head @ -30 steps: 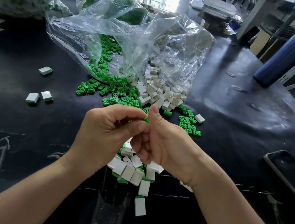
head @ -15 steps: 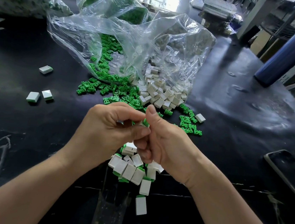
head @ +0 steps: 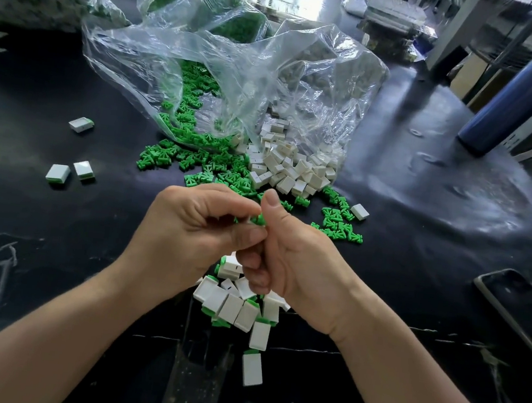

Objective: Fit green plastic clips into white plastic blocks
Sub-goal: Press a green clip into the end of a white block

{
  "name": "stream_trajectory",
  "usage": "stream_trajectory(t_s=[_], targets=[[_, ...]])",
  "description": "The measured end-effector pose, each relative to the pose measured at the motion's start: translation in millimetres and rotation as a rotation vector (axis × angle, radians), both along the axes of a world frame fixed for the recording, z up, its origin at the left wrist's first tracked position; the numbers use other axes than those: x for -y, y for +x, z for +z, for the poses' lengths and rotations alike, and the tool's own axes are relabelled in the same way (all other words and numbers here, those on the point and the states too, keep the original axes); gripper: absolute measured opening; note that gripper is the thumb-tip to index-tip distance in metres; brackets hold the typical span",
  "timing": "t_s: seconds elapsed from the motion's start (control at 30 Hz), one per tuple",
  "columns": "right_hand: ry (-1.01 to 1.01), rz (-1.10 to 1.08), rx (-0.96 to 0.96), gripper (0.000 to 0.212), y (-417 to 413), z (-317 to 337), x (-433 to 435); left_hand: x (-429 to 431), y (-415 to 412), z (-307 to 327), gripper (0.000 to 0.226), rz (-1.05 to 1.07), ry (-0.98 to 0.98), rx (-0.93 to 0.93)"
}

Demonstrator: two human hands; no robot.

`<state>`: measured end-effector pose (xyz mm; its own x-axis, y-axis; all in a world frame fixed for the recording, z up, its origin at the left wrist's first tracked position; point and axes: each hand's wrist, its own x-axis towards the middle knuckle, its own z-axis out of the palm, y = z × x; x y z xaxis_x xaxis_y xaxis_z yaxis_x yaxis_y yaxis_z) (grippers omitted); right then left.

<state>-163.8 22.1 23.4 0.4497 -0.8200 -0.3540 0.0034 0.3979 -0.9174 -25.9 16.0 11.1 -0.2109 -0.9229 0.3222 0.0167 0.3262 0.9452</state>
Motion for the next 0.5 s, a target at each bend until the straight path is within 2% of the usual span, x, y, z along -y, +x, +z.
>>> stream_trajectory(t_s=[0.17,0.27,0.5], targets=[[0.032,-0.008,-0.012,0.048,1.5,-1.1,-1.4,1.4,1.4,-2.0,0.010,0.017,-0.023,0.101],[0.036,-0.017,-0.045,0.047,2.1,-2.6,-2.2,1.9,1.9,-3.0,0.029,0.042,-0.053,0.170],[0.075,-0.007,0.045,0.038,3.5,1.4,-5.7,-0.1,2.7,-0.7,0.016,0.028,-0.106,0.214]])
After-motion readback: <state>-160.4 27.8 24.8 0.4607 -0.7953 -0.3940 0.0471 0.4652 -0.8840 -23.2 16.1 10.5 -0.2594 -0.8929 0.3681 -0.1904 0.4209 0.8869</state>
